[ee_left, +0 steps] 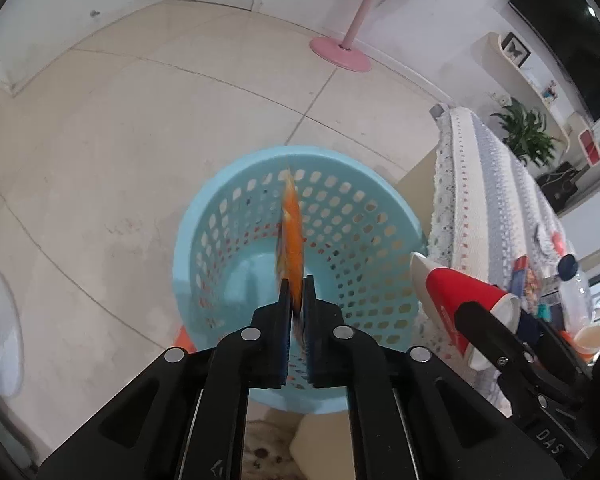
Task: Collect trash
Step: 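Carry both items over the blue wastebasket and open both tools to drop them, then grasp the red plastic bag with the left tool while the right grasps the orange cup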
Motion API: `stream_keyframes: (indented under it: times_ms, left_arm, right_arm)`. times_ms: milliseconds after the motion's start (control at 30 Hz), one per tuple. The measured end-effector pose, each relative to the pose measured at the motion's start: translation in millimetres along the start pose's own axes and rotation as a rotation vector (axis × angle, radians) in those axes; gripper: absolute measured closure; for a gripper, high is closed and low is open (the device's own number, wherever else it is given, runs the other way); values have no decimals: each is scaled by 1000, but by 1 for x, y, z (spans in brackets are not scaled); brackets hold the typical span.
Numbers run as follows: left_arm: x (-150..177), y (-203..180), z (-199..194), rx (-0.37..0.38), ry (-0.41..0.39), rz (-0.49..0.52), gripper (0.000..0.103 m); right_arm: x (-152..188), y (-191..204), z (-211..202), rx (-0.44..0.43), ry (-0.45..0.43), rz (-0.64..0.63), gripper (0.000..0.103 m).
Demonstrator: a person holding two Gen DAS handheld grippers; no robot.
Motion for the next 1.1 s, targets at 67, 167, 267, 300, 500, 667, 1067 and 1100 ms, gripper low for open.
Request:
stream_keyframes:
  times_ms: [67, 167, 267, 300, 500, 667, 1067, 1100]
  left_arm:
    - [0, 3, -5, -2, -18, -2, 83]
    - [-1, 5, -9, -9, -37, -11, 70]
    - [-5, 7, -13, -7, -57, -21, 69]
    - [-6, 7, -15, -6, -64, -21, 69]
    - [-11, -3, -19, 3, -90, -4, 69]
    - [-15, -13, -28, 1, -119, 34, 69]
    - [-17, -140, -103, 180, -317, 236, 43]
    - [-14, -159, -109, 194, -327, 261, 37]
  right_arm:
    - [1, 4, 0, 1, 1, -7, 51]
    - [0, 5, 4, -5, 7, -5, 48]
    - [-4, 0, -1, -22, 5, 17, 40]
    - [-5, -2, -3, -23, 0, 18, 40]
    - [-14, -20, -11, -22, -24, 29, 40]
    - [-12, -30, -23, -20, -34, 50, 40]
    - [-24, -83, -160, 47, -258, 48, 40]
    - [-25, -93, -175, 60, -283, 53, 40]
Point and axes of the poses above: each gripper's, at about its wrist camera, not at the fingertips, and z roughly the way its jaws point, y to its left, x to its underside, the point moved 8 cm from there along z, roughly the way its jaws point, and after that the axes turned 14 degrees about z, right-handed, at the moved point
